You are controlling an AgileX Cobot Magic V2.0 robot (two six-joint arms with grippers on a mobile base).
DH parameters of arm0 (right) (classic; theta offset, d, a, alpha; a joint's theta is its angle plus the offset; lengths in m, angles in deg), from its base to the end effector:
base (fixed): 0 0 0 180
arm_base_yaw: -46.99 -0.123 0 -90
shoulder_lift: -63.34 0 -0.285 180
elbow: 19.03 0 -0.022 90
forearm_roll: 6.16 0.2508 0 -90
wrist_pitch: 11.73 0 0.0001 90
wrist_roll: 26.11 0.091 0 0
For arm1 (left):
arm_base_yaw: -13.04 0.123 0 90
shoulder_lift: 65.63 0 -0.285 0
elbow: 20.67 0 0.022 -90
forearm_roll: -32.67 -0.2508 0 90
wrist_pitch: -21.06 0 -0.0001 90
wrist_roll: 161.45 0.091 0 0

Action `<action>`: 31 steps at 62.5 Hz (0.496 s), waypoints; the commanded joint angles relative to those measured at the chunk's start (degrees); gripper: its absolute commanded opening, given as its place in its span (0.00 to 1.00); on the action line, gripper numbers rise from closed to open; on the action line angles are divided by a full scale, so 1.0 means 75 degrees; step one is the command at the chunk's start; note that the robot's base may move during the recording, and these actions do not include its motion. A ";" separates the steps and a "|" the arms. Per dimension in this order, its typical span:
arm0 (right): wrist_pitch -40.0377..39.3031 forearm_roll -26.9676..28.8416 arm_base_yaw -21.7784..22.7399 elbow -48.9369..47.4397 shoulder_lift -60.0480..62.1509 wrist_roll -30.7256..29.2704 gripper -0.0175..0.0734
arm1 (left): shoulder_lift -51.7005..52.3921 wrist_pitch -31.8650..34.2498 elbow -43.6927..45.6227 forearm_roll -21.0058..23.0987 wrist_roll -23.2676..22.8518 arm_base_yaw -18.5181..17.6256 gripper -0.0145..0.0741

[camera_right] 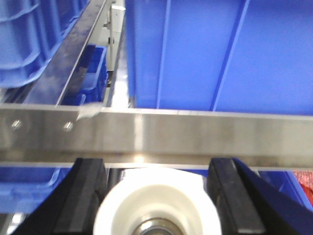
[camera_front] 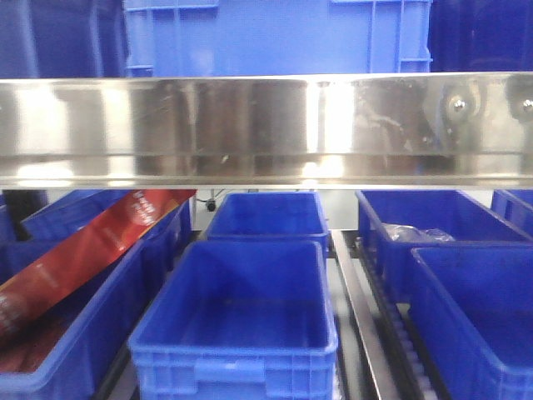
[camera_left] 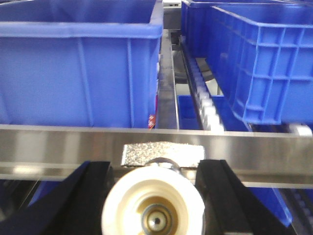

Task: Place valve from conveyor to right shelf box
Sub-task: 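Extend both grippers with valves over a blue bin on the shelf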

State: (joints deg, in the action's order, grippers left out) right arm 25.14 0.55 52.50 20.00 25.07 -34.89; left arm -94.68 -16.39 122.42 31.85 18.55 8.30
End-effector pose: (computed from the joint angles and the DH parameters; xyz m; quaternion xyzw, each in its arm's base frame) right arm 0.0991 -0.0031 0.3391 -0.0037 0.8383 -0.0130 0.5451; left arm 0.0593 -0.0041 0.3625 0.0342 0.7841 -0.0187 0.6195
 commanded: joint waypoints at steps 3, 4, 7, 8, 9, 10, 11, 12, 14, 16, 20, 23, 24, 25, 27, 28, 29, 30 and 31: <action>-0.0586 -0.0039 -0.0009 -0.0070 0.0056 -0.0046 0.01 | 0.0035 0.0398 0.0055 0.0040 0.0000 0.0015 0.04; -0.0586 -0.0039 -0.0009 -0.0070 0.0056 -0.0046 0.01 | 0.0035 0.0398 0.0055 0.0040 0.0000 0.0015 0.04; -0.0586 -0.0039 -0.0009 -0.0070 0.0056 -0.0046 0.01 | 0.0035 0.0398 0.0055 0.0040 0.0000 0.0015 0.04; -0.0586 -0.0039 -0.0009 -0.0070 0.0056 -0.0046 0.01 | 0.0035 0.0398 0.0055 0.0040 0.0000 0.0015 0.04; -0.0586 -0.0039 -0.0009 -0.0070 0.0056 -0.0046 0.01 | 0.0035 0.0398 0.0055 0.0040 0.0000 0.0015 0.04; -0.0586 -0.0039 -0.0009 -0.0070 0.0056 -0.0046 0.01 | 0.0035 0.0398 0.0055 0.0040 0.0000 0.0015 0.04; -0.0586 -0.0039 -0.0009 -0.0070 0.0056 -0.0046 0.01 | 0.0035 0.0398 0.0055 0.0040 0.0000 0.0015 0.04; -0.0586 -0.0039 -0.0009 -0.0070 0.0056 -0.0046 0.01 | 0.0035 0.0398 0.0055 0.0040 0.0000 0.0015 0.04; -0.0586 -0.0039 -0.0009 -0.0070 0.0056 -0.0046 0.01 | 0.0035 0.0398 0.0055 0.0040 0.0000 0.0015 0.04; -0.0586 -0.0039 -0.0009 -0.0070 0.0056 -0.0046 0.01 | 0.0035 0.0398 0.0055 0.0040 0.0000 0.0015 0.04; -0.0586 -0.0039 -0.0009 -0.0070 0.0056 -0.0046 0.01 | 0.0035 0.0398 0.0055 0.0040 0.0000 0.0015 0.04; -0.0586 -0.0039 -0.0009 -0.0070 0.0056 -0.0046 0.01 | 0.0035 0.0398 0.0055 0.0040 0.0000 0.0015 0.04; -0.0586 -0.0039 -0.0009 -0.0070 0.0056 -0.0046 0.01 | 0.0035 0.0398 0.0055 0.0040 0.0000 0.0015 0.04; -0.0586 -0.0039 -0.0009 -0.0070 0.0056 -0.0046 0.01 | 0.0035 0.0398 0.0055 0.0040 0.0000 0.0015 0.04; -0.0586 -0.0039 -0.0009 -0.0070 0.0056 -0.0046 0.01 | 0.0035 0.0398 0.0055 0.0040 0.0000 0.0015 0.04; -0.0586 -0.0039 -0.0009 -0.0070 0.0056 -0.0046 0.01 | 0.0035 0.0398 0.0055 0.0040 0.0000 0.0015 0.04; -0.0586 -0.0039 -0.0009 -0.0070 0.0056 -0.0046 0.01 | 0.0035 0.0398 0.0055 0.0040 0.0000 0.0015 0.04; -0.0586 -0.0039 -0.0009 -0.0070 0.0056 -0.0046 0.01 | 0.0035 0.0398 0.0055 0.0040 0.0000 0.0015 0.04; -0.0586 -0.0039 -0.0009 -0.0070 0.0056 -0.0046 0.01 | 0.0035 0.0398 0.0055 0.0040 0.0000 0.0015 0.04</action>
State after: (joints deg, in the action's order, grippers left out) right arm 25.00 0.55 52.50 20.00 25.07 -34.89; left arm -94.68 -16.39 122.42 31.85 18.55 8.30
